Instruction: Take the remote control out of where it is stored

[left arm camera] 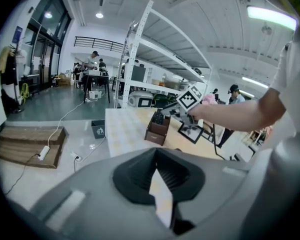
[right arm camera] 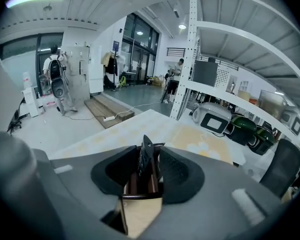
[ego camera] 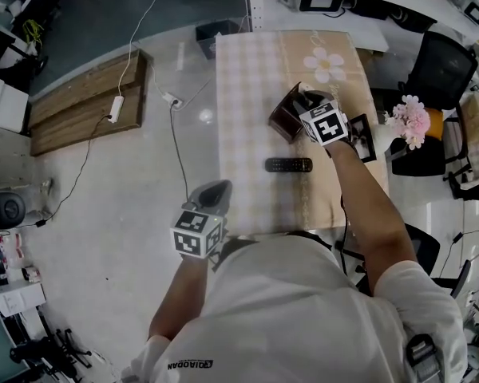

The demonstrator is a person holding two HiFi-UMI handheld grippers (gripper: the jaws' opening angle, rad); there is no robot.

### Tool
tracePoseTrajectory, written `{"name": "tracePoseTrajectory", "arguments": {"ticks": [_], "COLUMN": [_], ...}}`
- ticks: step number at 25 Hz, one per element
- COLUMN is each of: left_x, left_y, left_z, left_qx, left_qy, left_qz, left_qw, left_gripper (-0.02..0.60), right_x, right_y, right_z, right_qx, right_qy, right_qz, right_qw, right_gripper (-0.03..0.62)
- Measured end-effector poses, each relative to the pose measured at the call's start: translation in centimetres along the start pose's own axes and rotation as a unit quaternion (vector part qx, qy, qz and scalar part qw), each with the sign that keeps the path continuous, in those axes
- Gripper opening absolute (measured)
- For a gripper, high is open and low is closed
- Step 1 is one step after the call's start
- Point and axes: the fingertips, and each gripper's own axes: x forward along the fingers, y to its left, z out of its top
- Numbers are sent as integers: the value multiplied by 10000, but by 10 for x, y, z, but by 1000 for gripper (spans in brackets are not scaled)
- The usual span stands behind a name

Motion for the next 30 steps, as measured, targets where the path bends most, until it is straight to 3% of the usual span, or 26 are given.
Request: {"name": "tracePoseTrajectory", "arguments": {"ticks": [4,8,13,30], "left_x": [-1,-2,-2,-11], "left_y": [1,1,0,-9], "left_z": [-1,-2,0,2], "left_qx": [-38,-87,-140,-22], "left_qy": [-4,-16,-67,-230], "left_qz": [19,20,-51,-312], "left_qw": [10000,10000,9999,9992], "left_gripper": [5,5,5,5], "right_x": [8,5,-3,-96], "right_y": [0,-1,-1,13], "right_z": [-3,0,3,72], "right_qx": [66,157,187,172], "right_qy": [82,15,14,-974], "right_qz": [186,265,311,87], "right_qw": [9998,9995,9993,9951], "right_gripper": [138,72,69,67]}}
